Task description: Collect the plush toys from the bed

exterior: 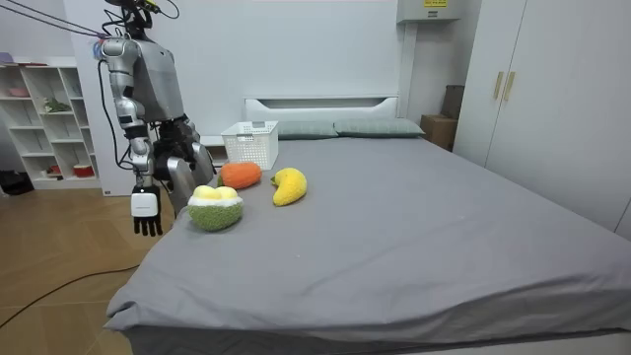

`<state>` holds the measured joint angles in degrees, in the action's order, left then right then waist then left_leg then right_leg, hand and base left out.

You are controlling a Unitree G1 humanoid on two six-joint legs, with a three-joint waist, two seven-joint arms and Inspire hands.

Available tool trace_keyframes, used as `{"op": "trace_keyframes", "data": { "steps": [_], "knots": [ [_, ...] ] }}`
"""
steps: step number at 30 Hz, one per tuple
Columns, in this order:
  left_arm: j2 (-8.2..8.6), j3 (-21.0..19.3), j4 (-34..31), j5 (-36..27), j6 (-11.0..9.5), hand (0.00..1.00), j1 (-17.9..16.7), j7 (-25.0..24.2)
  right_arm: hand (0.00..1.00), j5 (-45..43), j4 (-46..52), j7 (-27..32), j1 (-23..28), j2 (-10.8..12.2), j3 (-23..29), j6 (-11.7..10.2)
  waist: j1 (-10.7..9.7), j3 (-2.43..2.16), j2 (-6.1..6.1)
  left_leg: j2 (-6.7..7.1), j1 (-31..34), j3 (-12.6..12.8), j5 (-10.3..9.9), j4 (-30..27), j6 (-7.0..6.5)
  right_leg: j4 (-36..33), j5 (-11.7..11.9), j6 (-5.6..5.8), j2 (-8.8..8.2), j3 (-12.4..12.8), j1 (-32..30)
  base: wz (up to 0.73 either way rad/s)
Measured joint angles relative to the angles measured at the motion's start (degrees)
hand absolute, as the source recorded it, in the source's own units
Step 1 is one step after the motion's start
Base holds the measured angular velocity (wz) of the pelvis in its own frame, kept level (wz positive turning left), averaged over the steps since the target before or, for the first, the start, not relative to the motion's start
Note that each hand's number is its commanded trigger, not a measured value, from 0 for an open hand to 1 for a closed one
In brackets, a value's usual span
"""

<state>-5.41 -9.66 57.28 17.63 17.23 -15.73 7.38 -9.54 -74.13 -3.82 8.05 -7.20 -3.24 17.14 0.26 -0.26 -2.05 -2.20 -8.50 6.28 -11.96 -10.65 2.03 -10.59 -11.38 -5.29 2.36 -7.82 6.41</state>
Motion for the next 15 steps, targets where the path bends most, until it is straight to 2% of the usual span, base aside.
{"op": "trace_keyframes", "data": {
  "steps": [15],
  "knots": [
    [-0.01,0.0,0.0,0.1,0.0,0.0,-0.3,1.2,0.0,0.6,0.0,0.0,0.0,-0.1,0.0,0.0,0.2,-0.03,0.03,-0.03,0.1,0.2,0.0,0.0,0.0,-0.1,0.1,-0.1,0.02,0.1,-0.3,0.0]
  ]
}}
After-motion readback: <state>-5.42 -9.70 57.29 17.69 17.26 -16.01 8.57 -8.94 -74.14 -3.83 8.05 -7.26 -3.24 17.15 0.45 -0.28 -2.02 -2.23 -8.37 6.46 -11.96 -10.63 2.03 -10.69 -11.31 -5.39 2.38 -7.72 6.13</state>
